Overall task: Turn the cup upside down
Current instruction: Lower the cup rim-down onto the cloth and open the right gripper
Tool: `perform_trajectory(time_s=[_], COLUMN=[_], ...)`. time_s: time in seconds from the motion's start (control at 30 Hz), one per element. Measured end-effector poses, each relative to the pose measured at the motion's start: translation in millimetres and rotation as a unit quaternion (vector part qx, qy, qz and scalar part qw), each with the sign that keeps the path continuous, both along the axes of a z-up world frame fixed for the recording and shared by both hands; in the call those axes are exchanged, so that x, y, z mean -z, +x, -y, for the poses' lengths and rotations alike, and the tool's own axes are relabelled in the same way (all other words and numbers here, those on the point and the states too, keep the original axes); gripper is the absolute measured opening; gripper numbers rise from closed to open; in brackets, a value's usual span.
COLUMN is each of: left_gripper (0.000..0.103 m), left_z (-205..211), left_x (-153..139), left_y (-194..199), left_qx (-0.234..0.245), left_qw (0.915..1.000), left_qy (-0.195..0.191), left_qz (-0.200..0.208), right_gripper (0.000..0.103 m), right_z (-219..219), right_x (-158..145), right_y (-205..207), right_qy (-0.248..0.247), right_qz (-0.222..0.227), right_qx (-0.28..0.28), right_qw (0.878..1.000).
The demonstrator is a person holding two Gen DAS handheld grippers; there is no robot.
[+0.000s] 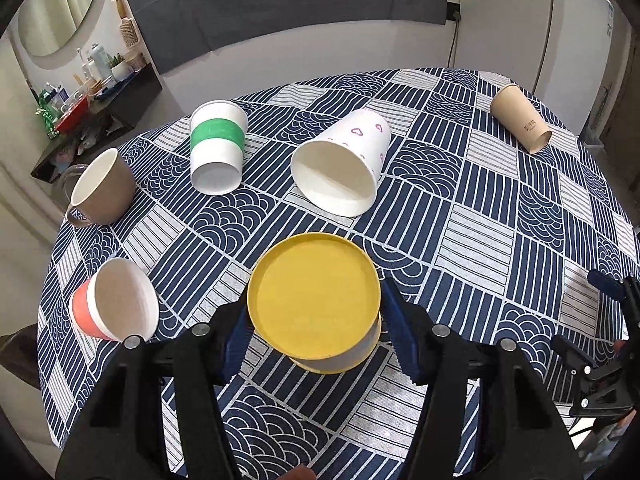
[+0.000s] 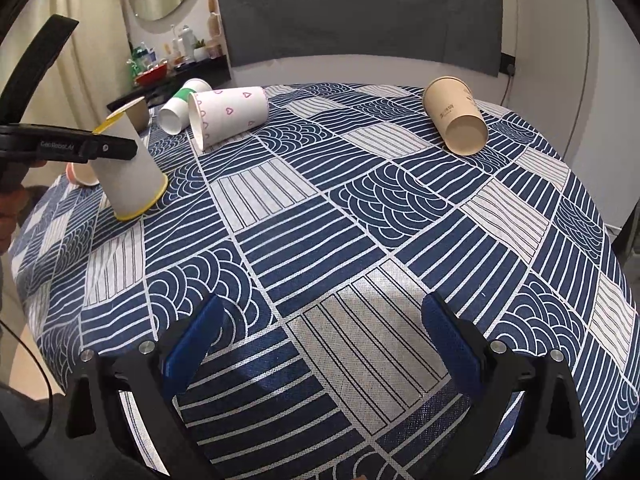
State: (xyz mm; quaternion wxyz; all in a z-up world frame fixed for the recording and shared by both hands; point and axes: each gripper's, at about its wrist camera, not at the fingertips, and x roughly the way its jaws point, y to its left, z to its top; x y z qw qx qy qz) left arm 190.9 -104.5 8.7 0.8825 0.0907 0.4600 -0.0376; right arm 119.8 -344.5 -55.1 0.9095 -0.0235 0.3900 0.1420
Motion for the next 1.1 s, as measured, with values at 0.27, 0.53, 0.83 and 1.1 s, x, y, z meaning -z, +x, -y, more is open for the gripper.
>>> perform_trajectory(time_s=[0.27, 0.53, 0.83, 1.1], left_gripper=[0.074, 0.09, 0.097, 0.097], left_z=[4.4, -7.2, -38.1, -64.6], left_x=[-5.1, -25.1, -45.3, -42.9], left_y=[-7.4, -25.5, -60.0, -96.7], left_qx=[0.027, 0.03, 0.011, 0.002], left_qw=[0.9994, 0.998, 0.9921, 0.9863], left_qy=[0.009, -0.006, 0.021, 0.027], left_qz=[0.02, 0.055, 0.124, 0.163], right_gripper=[0.095, 0.095, 0.095, 0.095], right_z=[-2.3, -13.0, -59.6, -95.0], right_x=[1.3, -0.2, -52.5, -73.3], right_y=[1.8, 5.1, -19.1, -38.9], right_qy=[-0.011, -0.046, -0.065, -0.061], right_qz=[-0.006, -0.016, 0.074, 0.117], right_qx=[0.002, 0.031, 0.004, 0.006], right_qw=[1.0, 0.998, 0.995, 0.991])
